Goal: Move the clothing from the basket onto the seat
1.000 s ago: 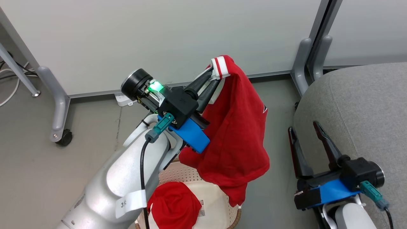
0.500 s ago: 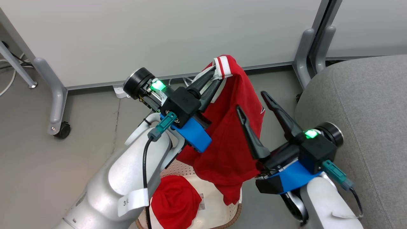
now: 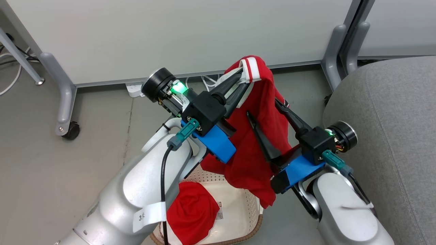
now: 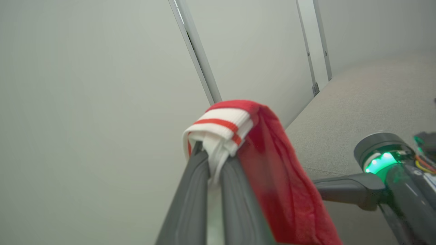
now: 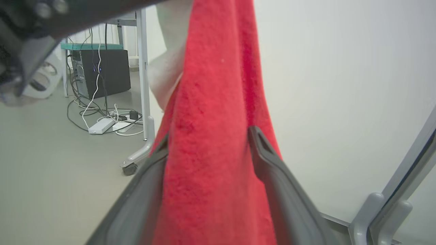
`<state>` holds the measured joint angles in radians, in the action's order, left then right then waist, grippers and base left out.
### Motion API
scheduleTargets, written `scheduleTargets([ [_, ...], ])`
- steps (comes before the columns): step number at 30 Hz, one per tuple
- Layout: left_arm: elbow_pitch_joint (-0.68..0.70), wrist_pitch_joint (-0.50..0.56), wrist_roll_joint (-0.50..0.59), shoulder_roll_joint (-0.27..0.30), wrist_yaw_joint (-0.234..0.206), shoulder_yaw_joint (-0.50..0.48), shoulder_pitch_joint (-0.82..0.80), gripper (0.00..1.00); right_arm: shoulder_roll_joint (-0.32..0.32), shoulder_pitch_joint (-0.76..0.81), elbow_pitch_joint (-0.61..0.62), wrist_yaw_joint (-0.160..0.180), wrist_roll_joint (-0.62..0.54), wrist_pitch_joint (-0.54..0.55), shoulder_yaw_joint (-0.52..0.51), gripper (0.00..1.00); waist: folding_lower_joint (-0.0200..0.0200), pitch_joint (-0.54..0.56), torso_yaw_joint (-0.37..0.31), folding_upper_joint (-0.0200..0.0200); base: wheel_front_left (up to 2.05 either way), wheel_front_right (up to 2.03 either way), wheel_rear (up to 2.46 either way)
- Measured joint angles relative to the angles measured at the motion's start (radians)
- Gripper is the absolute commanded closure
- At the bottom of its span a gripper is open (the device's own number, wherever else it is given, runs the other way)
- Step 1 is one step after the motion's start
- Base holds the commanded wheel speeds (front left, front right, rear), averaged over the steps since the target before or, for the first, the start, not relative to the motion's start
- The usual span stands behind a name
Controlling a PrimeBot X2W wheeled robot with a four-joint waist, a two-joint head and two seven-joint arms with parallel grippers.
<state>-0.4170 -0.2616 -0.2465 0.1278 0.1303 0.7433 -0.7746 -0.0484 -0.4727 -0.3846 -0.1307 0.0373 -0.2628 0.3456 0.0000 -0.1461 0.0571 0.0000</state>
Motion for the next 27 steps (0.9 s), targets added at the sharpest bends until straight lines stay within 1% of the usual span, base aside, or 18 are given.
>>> scheduleTargets([
  [5,0.005,0.000,0.000,0.000,0.000,0.001,-0.002,1.00,0.000,-0.038,-0.086,0.000,-0.001,0.000,-0.004,0.00,0.0000,-0.008,0.003,0.0000,0.00,0.00,0.00],
  [6,0.005,0.000,0.000,0.001,0.000,0.002,-0.002,1.00,0.000,-0.045,-0.100,0.000,0.000,0.000,-0.002,0.03,0.0000,-0.009,0.003,0.0000,0.00,0.00,0.00],
  [7,0.005,0.000,-0.001,0.001,0.000,0.002,-0.002,1.00,0.000,-0.053,-0.110,0.000,0.003,0.000,-0.001,0.86,0.0000,-0.010,0.004,0.0000,0.00,0.00,0.00],
  [8,0.005,0.000,-0.001,0.000,0.000,0.003,-0.002,1.00,0.000,-0.059,-0.115,0.000,0.007,0.000,0.002,1.00,0.0000,-0.011,0.004,0.0000,0.00,0.00,0.00],
  [18,0.003,0.000,-0.007,0.001,0.000,0.003,-0.002,1.00,0.000,-0.078,-0.126,0.000,0.042,0.000,0.004,1.00,0.0000,-0.010,0.001,0.0000,0.00,0.00,0.00],
  [27,0.003,0.000,-0.007,0.004,0.000,0.003,-0.002,1.00,0.000,-0.078,-0.123,0.000,0.044,0.000,0.000,1.00,0.0000,-0.012,0.000,0.0000,0.00,0.00,0.00],
])
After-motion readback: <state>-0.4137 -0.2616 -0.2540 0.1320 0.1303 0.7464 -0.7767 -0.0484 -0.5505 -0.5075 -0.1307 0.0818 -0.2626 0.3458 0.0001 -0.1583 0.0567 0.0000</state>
